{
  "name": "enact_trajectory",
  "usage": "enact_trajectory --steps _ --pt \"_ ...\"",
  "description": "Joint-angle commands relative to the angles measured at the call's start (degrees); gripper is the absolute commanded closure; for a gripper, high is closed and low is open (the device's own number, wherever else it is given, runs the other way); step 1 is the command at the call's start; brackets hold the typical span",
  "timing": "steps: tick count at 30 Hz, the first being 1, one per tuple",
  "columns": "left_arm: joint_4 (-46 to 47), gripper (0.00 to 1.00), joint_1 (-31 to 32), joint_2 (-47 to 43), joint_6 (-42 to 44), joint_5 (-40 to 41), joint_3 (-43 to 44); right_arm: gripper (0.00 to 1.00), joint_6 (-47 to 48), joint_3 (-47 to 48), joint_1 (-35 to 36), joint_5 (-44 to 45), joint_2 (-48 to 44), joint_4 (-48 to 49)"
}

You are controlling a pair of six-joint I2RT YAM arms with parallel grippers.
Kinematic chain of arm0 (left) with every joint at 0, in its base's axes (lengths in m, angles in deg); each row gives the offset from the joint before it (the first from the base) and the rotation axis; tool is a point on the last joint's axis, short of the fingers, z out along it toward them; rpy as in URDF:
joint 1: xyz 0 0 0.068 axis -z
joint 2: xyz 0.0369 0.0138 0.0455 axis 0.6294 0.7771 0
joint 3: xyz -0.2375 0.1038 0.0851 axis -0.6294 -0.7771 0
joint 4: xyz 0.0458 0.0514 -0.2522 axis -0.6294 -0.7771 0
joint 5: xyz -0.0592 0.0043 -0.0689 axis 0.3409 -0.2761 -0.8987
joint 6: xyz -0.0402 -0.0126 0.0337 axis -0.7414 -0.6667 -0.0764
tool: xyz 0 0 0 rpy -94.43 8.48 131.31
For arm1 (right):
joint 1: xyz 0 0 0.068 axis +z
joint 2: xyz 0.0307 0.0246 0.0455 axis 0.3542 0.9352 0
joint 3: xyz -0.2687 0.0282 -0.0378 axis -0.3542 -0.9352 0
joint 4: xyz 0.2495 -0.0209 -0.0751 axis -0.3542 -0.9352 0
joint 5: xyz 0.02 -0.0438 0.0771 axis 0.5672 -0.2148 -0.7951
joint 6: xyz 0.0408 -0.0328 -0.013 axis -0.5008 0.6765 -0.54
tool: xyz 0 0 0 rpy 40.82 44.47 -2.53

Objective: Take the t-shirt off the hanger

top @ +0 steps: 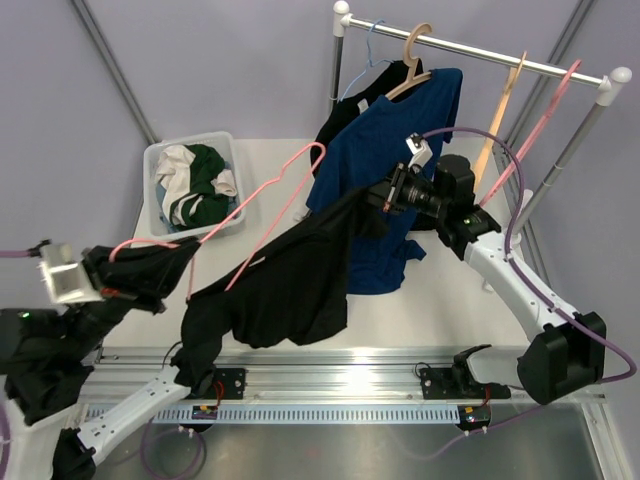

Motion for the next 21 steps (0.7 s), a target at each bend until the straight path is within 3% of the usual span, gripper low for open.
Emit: enact_trajectory --steps 1,10,21 --pt "12.60 1.00 0.12 2.37 -0.90 -0.81 -5.87 1.00 10.17 6.69 -0.76 -9.82 1.93 -5.12" --pt "27.21 1.00 0.12 13.79 -0.55 -2.74 -5.89 1.00 20.81 6.61 1.26 -3.46 2.10 -14.52" --pt "30.13 1.00 0.12 17.24 2.09 1.04 -0.08 1.00 22.67 4.50 1.17 11.76 5.28 -20.50"
